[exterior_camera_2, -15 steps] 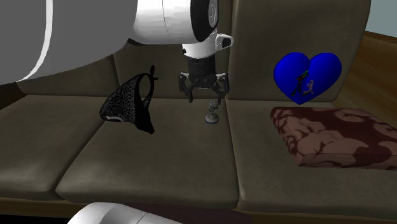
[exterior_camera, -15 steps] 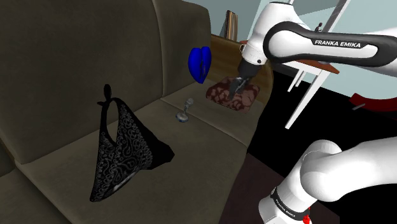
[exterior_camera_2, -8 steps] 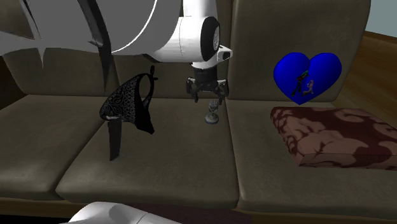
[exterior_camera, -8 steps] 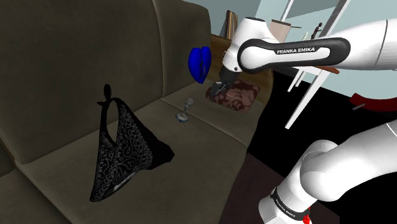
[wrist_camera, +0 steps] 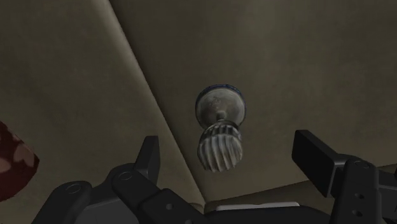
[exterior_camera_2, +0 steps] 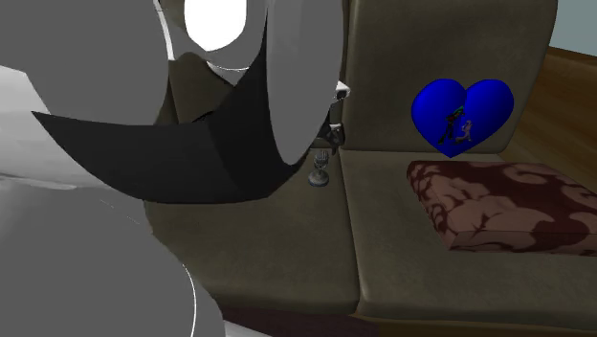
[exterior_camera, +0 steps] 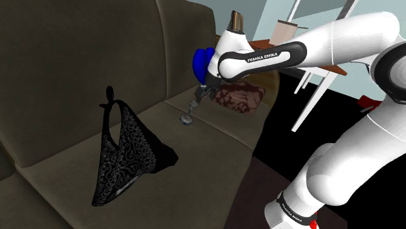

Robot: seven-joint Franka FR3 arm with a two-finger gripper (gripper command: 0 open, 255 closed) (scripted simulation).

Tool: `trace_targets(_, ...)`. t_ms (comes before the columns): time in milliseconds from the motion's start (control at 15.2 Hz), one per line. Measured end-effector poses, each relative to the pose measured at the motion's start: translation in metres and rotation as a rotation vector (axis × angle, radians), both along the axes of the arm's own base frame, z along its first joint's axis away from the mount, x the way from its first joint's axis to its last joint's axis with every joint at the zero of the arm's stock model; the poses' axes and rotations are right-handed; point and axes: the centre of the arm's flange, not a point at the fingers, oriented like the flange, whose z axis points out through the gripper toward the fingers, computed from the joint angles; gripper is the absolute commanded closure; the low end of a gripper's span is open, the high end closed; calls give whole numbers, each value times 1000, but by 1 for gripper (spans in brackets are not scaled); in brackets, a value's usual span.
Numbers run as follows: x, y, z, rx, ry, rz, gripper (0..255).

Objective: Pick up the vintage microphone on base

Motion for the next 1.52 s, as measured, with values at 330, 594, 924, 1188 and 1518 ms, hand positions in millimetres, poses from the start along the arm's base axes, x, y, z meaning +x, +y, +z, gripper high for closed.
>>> trace_targets(330,46,2,-26,5,-33,-28,0)
trace_targets(594,51,1,-49,5,-36,-30,0)
trace_targets(924,49,0,-66,5,-37,-30,255)
trace_targets(1188,49,1,-66,5,-40,-30,255)
trace_targets(1518,50,1,-66,5,-40,-29,255)
